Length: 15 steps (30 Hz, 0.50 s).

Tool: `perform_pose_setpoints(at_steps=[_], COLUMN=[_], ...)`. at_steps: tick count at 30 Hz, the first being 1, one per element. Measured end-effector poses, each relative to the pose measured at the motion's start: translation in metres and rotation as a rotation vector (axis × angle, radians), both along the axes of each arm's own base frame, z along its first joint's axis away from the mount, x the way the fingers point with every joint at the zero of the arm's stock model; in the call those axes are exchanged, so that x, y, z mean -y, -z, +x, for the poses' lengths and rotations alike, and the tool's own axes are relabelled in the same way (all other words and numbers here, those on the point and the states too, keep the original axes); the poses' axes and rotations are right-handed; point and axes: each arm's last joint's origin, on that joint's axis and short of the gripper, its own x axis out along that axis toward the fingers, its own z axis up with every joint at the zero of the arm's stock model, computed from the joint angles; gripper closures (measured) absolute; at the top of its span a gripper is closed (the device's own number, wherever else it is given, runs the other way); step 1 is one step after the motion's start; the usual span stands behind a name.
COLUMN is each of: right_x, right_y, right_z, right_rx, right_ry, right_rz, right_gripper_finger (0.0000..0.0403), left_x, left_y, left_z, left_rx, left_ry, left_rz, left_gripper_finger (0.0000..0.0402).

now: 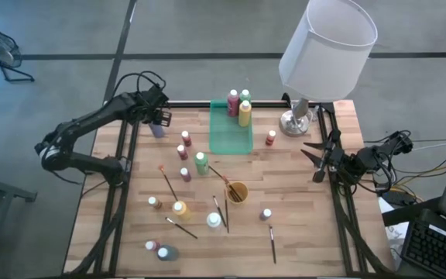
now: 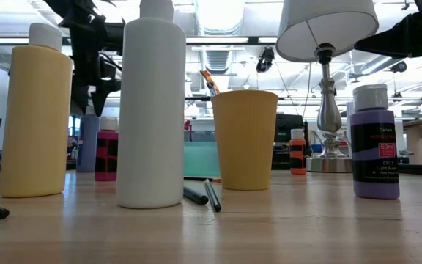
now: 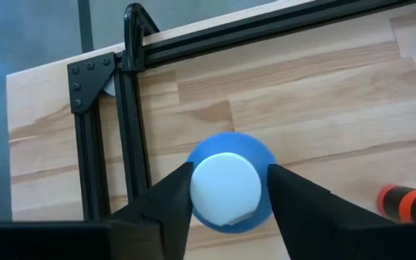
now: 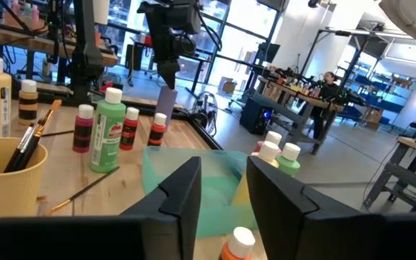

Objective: Pick & Place Paint Supplies
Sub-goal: Put the large purple paint bottle into the green bin

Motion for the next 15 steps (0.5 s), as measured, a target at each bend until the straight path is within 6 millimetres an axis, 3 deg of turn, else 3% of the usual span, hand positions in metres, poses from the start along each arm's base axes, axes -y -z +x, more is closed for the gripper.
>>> perform_pose_setpoints(at_steps=[6, 15], right_x=[0.0000, 0.0000], right_y=[0.0000, 0.0000], right_z=[0.0000, 0.0000], right_rx=[0.000, 0.000], right_ry=[0.000, 0.000], right_rz=[0.000, 0.000], right_gripper_finger=[0.0316, 0.0344], left_x=[0.0001, 0.0002], left_y=[-0.0001, 0.0003], left_z=[0.0000, -0.0004], left_rx=[-0.011, -0.024], left_ry=[0.016, 0.027], left_rz=[0.004, 0.002], left_gripper_finger=[0.0277, 0.0276])
